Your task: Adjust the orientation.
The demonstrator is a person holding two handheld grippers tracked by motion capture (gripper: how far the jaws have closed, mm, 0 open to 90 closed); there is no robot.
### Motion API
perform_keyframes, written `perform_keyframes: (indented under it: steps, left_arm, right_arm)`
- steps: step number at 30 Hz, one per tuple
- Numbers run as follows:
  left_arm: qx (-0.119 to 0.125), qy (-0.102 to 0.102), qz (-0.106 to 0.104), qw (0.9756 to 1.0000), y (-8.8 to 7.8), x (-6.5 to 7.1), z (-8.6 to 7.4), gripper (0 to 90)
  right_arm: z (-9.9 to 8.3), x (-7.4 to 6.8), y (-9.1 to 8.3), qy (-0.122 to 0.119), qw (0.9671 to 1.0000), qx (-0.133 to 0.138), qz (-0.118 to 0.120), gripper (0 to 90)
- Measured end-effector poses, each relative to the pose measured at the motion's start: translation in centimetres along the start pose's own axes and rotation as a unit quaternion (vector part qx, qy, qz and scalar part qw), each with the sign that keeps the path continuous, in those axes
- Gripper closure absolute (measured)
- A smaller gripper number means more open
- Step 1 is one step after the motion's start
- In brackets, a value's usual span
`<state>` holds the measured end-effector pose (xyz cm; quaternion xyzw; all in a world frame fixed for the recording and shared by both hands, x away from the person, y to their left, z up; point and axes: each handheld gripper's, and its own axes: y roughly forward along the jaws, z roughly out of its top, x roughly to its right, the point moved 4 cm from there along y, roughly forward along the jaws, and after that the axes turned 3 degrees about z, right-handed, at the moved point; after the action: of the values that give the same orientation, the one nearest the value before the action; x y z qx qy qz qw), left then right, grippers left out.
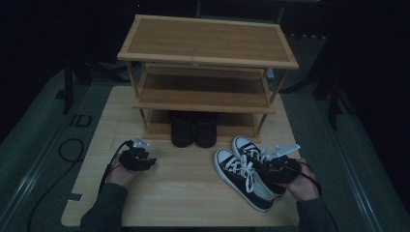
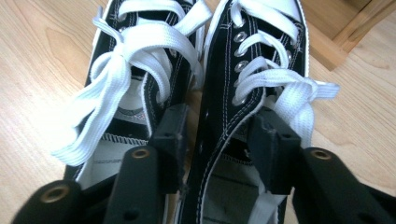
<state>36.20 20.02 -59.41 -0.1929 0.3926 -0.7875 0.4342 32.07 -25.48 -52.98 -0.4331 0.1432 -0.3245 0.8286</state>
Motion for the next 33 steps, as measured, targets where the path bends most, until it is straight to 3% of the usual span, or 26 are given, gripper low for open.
perform_keyframes:
  steps: [6,15,25,33]
  left_arm:
    - [0.001,0.000,0.001,1.0000,0.0,0.0,0.0,56.6]
    - [0.001,0.001,0.001,1.0000,0.0,0.0,0.0,56.4]
    - [0.002,-0.002,0.000,1.0000,0.0,0.0,0.0,56.3]
    - [0.004,-0.002,0.000,1.0000,0.1,0.1,0.0,56.3]
  right_arm:
    - [0.1,-0.3,-1.0,0.008,0.9999,0.004,0.008,50.4]
    - [-0.3,-1.1,-0.5,0.006,0.9998,-0.008,0.016,34.6]
    - [-0.4,-1.1,1.8,0.014,0.9997,-0.021,0.004,50.4]
    - [-0.2,-1.2,2.3,0.016,0.9996,-0.024,0.002,54.0]
